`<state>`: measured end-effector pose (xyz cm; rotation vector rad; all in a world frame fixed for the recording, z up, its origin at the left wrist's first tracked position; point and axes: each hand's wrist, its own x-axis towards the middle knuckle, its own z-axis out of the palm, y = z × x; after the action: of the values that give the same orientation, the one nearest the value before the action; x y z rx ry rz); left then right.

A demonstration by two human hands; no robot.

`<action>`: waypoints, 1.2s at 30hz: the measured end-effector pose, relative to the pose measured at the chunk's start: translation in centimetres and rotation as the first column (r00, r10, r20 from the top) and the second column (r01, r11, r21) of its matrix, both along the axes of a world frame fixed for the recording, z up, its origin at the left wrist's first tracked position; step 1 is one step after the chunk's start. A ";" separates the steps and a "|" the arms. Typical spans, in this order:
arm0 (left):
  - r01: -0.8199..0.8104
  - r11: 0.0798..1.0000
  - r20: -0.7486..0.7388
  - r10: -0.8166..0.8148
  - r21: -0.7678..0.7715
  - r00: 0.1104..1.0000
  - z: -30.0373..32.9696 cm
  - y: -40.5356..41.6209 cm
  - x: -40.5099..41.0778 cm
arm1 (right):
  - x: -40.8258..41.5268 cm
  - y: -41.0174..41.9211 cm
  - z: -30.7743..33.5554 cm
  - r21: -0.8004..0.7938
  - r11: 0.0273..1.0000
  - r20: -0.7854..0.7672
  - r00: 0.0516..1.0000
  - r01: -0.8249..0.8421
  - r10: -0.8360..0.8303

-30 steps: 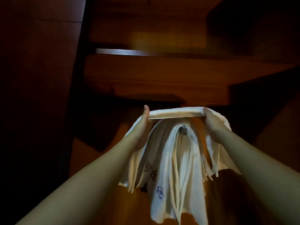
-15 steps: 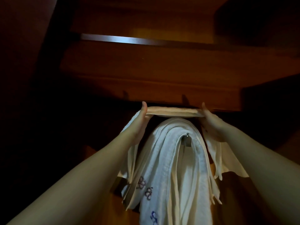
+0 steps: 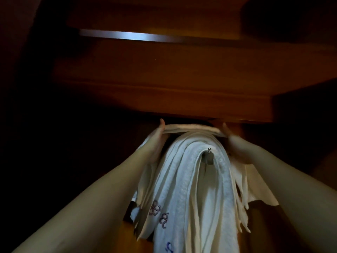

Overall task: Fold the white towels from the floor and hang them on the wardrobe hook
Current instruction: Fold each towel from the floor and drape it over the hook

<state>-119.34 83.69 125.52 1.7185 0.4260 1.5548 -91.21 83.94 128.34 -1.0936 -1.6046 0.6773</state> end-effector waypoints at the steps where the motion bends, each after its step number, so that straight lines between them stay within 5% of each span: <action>1: 0.028 1.000 -0.009 -0.028 -0.006 1.000 -0.2 -0.1 0.3 | 0.4 0.0 -0.4 -0.019 1.000 0.011 1.000 -0.014 0.014; 12: 0.104 0.994 -0.015 -0.104 -0.028 0.994 -2.1 0.1 0.4 | 0.6 0.2 -3.6 0.004 0.990 -0.080 0.986 -0.143 0.143; 18: 0.121 0.969 -0.105 -0.146 -0.214 0.984 -4.4 0.0 -0.9 | 0.3 -1.2 -6.0 0.049 0.987 -0.091 0.984 -0.151 0.155; 25: 0.104 0.947 -0.111 -0.144 -0.303 0.983 -6.9 -2.5 -2.4 | 0.8 -4.9 -7.7 -0.091 0.996 0.009 1.000 0.016 -0.015; 28: -0.066 0.957 -0.132 0.029 -0.284 0.991 -8.6 -4.4 -4.0 | 1.2 -7.0 -8.8 -0.171 0.968 0.050 0.982 0.186 -0.180; 31: -0.277 0.861 -0.143 0.239 -0.426 0.960 -10.2 -6.6 -5.5 | 1.3 -9.9 -10.2 -0.208 0.926 0.113 0.948 0.316 -0.298; 36: -0.234 0.863 -0.171 0.175 -0.447 0.970 -12.0 -12.2 -6.6 | -0.7 -16.3 -11.6 -0.154 0.933 0.158 0.940 0.325 -0.301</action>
<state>-125.93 71.53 113.48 1.4258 0.9917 1.3471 -91.91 67.64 116.75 -1.5173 -1.4520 0.5496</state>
